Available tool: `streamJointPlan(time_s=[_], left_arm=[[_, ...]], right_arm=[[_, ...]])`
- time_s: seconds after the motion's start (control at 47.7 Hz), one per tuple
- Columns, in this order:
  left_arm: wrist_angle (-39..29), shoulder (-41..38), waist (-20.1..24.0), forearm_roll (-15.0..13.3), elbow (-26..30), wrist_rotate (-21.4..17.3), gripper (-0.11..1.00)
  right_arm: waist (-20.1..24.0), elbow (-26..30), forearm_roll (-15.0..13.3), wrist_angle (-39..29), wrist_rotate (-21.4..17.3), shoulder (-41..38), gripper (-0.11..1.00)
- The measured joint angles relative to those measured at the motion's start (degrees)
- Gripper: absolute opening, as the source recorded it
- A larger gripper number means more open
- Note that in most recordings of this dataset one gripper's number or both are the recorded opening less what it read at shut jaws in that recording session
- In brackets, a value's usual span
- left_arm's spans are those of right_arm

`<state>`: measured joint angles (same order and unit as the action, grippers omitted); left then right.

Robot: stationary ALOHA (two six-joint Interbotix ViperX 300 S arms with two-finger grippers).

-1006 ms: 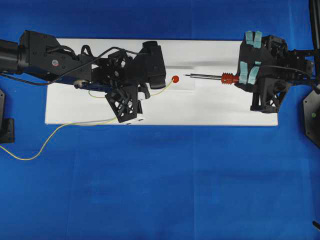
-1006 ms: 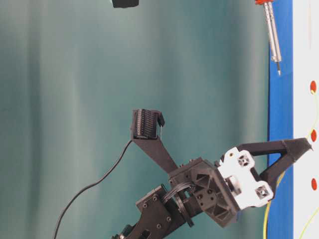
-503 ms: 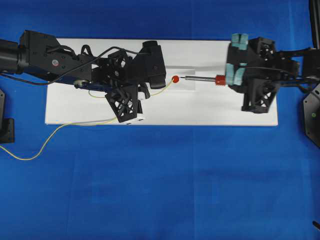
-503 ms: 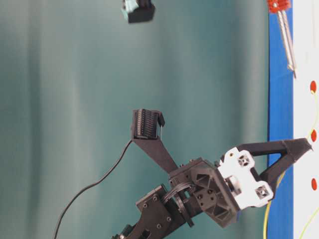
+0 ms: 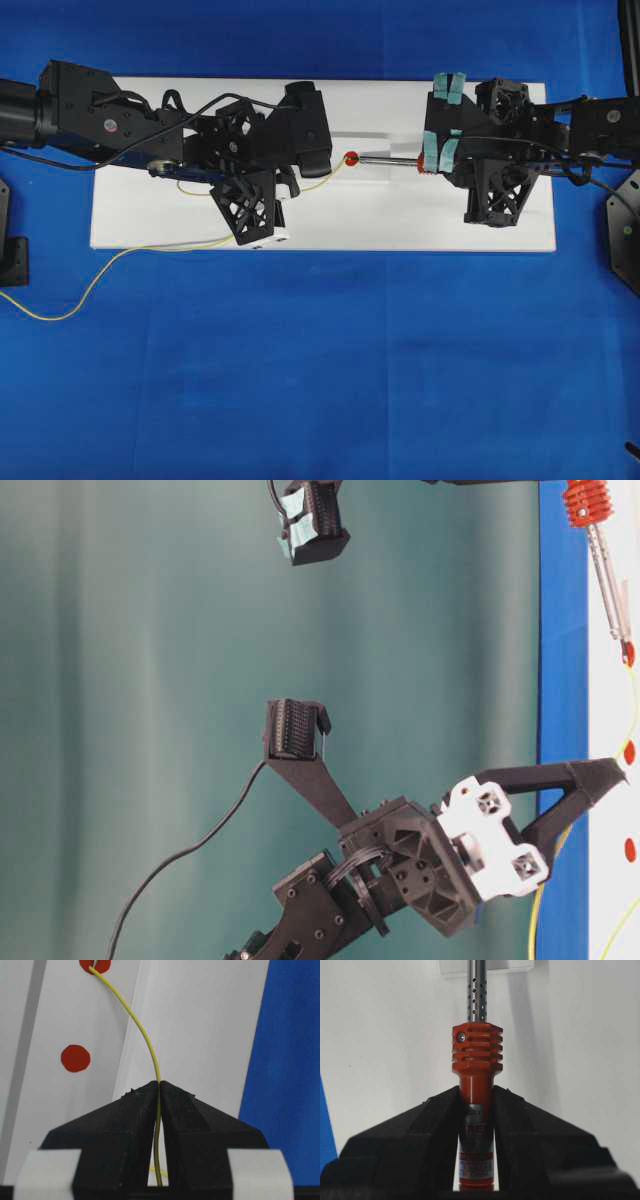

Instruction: Touch the tip of the soldering iron to the tip of the solder at the mark.

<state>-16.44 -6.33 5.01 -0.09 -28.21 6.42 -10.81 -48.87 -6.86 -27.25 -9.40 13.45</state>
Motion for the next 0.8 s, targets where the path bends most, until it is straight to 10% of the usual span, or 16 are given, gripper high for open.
streamJointPlan(time_s=[0.796], left_arm=[[-1.8, -1.1, -0.2, -0.1, 1.6, -0.4, 0.02]], right_arm=[[0.0, 0.1, 0.0, -1.1, 0.0, 0.0, 0.06]])
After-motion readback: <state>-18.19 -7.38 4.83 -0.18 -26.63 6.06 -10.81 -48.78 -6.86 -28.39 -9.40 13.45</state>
